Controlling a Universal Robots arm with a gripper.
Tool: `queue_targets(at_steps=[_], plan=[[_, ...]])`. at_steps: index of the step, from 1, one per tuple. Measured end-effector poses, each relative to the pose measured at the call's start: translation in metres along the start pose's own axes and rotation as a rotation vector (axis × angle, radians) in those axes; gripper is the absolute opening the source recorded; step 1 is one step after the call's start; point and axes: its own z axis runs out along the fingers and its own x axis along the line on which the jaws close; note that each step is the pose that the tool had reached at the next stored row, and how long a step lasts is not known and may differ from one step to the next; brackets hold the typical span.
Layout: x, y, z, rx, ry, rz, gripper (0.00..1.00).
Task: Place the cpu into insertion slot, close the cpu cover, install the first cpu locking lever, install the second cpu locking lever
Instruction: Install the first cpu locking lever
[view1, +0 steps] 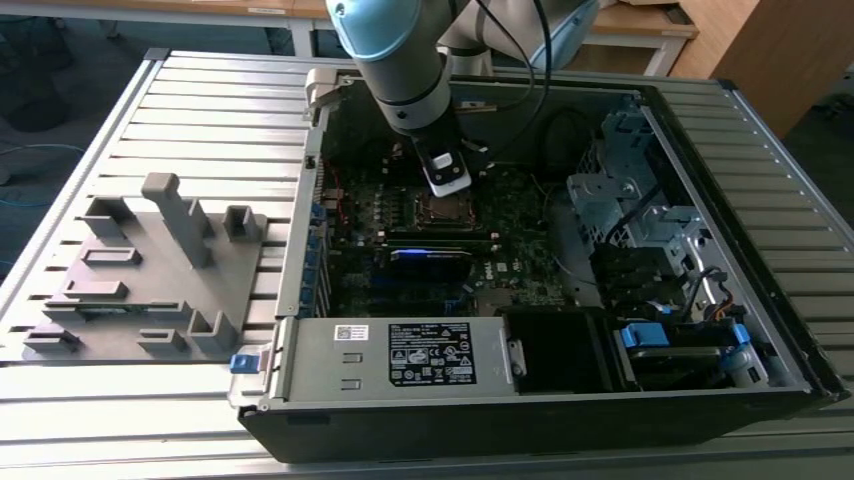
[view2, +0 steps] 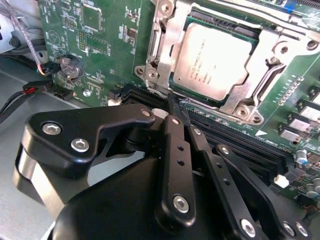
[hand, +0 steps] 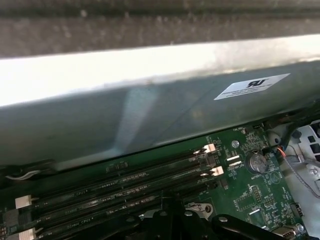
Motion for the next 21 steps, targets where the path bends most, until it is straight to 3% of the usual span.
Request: queue_targets(at_steps=[18,21], plan=[[-0.0015,0.0003,0.0007,0.0002,-0.0003,0.001,0.1],[-0.0016,0.0003,0.0006,-0.0059,0.0012,0.003,0.1]])
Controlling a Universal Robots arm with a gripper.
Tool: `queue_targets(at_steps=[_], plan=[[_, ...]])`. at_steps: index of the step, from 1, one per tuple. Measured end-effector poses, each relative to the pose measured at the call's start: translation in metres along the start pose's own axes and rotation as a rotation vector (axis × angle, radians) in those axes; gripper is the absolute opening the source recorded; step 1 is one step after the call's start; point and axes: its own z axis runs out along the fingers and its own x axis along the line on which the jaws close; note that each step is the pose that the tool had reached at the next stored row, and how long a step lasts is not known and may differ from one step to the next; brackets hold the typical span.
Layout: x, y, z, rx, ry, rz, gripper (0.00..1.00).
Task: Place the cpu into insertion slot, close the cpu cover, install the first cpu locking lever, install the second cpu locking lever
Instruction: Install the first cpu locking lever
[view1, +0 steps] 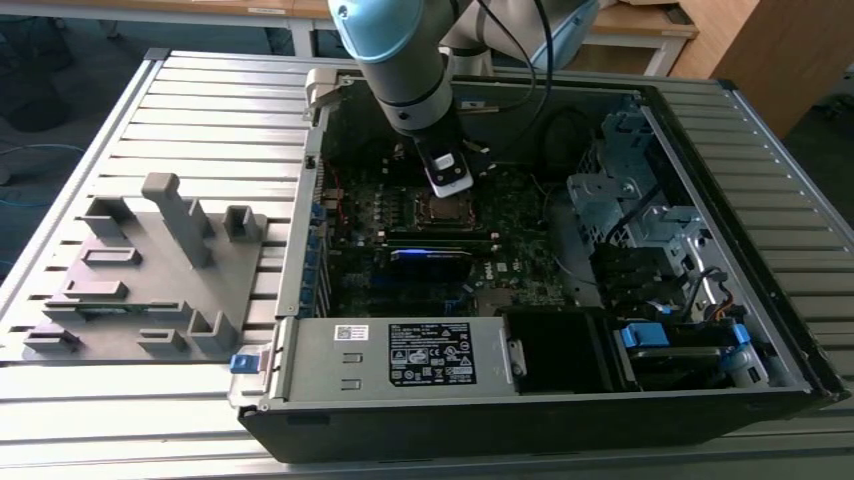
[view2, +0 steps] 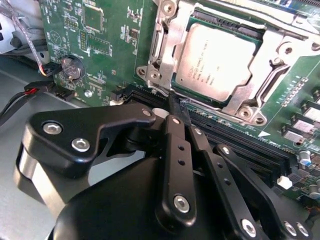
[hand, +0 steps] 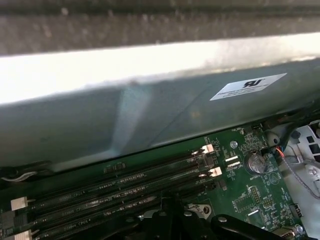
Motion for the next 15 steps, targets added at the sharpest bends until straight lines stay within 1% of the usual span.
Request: queue_targets(at_steps=[3,9,15], plan=[[0.0,0.0001,0.0001,-0.0026,0.0005,0.001,0.1],[-0.0001,0.0001,-0.0002,-0.0041,0.0008,0.001,0.1],[-0.0006,0.0008,-0.0021,-0.0082,0.0019,0.003,0.1]])
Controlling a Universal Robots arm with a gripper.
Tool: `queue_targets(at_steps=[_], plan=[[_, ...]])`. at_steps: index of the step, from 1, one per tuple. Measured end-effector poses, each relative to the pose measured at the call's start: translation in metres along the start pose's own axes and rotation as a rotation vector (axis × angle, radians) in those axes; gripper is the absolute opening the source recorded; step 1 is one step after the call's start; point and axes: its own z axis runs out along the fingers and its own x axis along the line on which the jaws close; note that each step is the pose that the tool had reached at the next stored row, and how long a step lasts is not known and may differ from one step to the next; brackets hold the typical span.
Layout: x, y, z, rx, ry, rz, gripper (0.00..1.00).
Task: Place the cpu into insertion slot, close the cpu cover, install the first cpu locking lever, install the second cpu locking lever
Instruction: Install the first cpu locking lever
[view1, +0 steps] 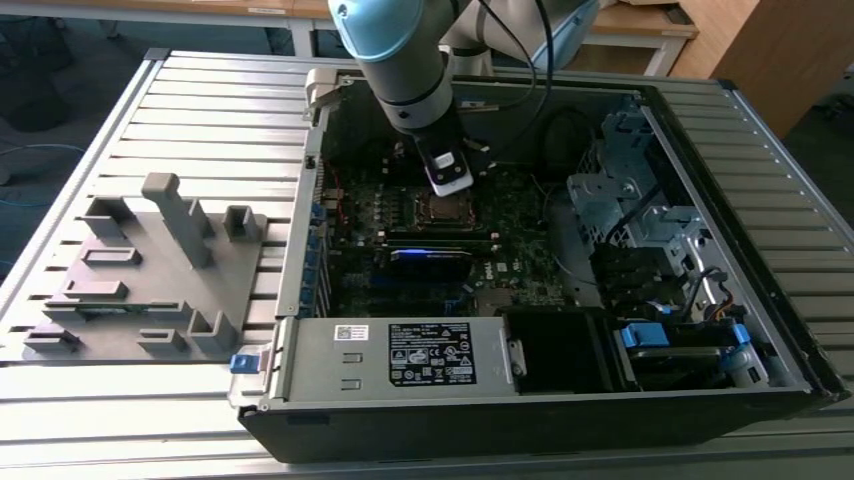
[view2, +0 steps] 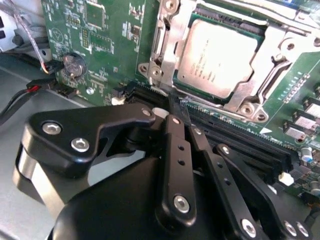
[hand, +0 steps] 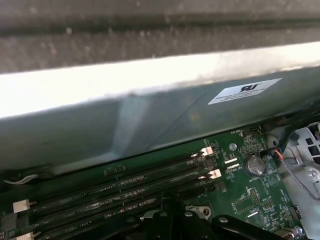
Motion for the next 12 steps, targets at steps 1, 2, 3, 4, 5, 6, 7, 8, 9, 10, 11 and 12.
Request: queue_targets(at_steps=[1,2,3,4,5,6,7,8,9,10,11,12], plan=[[-0.0002,0.0002,-0.0005,-0.0004,0.0001,0.0,0.1],[-0.0003,0.0003,-0.0008,-0.0007,0.0002,0.0,0.1],[-0.0003,0.0003,-0.0008,-0.0022,0.0005,0.001,0.1],[-0.0004,0.0001,-0.0008,-0.0031,0.0007,0.001,0.1],[-0.0005,-0.0002,-0.0009,-0.0036,0.0009,0.001,0.1],[-0.0007,-0.0006,-0.001,-0.0042,0.001,0.001,0.1],[-0.0007,-0.001,-0.0012,-0.0047,0.0012,0.002,0.1],[-0.0009,-0.0013,-0.0012,-0.005,0.0013,0.002,0.1],[-0.001,-0.0017,-0.0013,-0.0053,0.0013,0.002,0.1],[-0.0011,-0.0021,-0.0013,-0.0056,0.0013,0.002,0.1],[-0.0013,-0.0026,-0.0015,-0.0057,0.0013,0.002,0.1],[-0.0015,-0.0031,-0.0016,-0.0057,0.0014,0.002,0.1]])
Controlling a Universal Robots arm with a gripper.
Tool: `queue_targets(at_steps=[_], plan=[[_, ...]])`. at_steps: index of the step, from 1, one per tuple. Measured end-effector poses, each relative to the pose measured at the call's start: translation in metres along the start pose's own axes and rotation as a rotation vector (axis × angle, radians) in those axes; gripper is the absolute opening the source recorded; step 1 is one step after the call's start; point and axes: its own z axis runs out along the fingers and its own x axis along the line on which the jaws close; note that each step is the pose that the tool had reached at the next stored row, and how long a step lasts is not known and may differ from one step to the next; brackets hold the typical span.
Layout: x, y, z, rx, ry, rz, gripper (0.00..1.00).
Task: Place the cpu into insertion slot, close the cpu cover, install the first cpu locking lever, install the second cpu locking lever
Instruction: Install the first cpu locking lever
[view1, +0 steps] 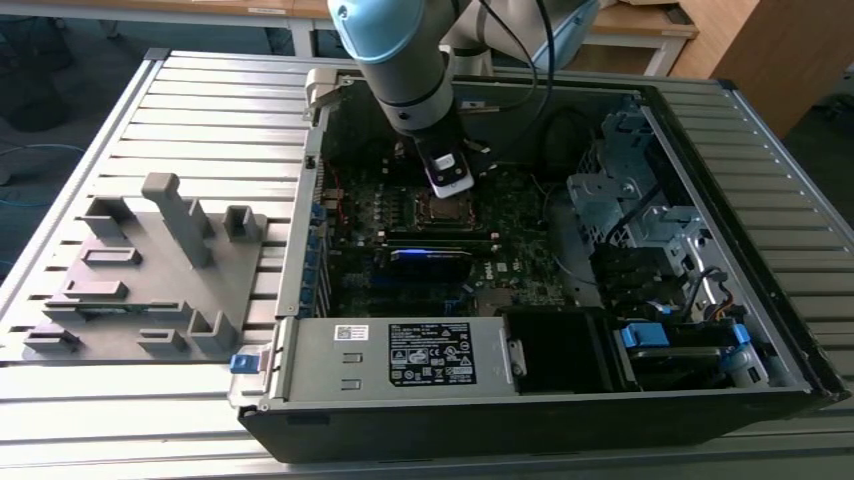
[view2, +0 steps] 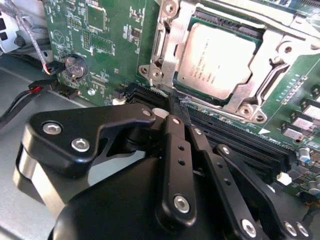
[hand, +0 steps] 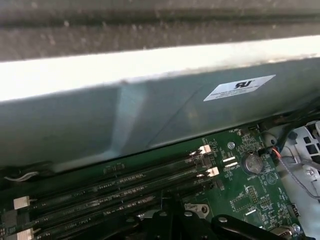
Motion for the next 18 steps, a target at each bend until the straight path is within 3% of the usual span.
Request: queue_targets(at_steps=[11,18], plan=[[-0.0008,-0.0025,-0.0005,-0.0042,0.0011,0.002,0.1],[-0.0035,0.0011,-0.01,-0.0043,0.001,0.002,0.1]])
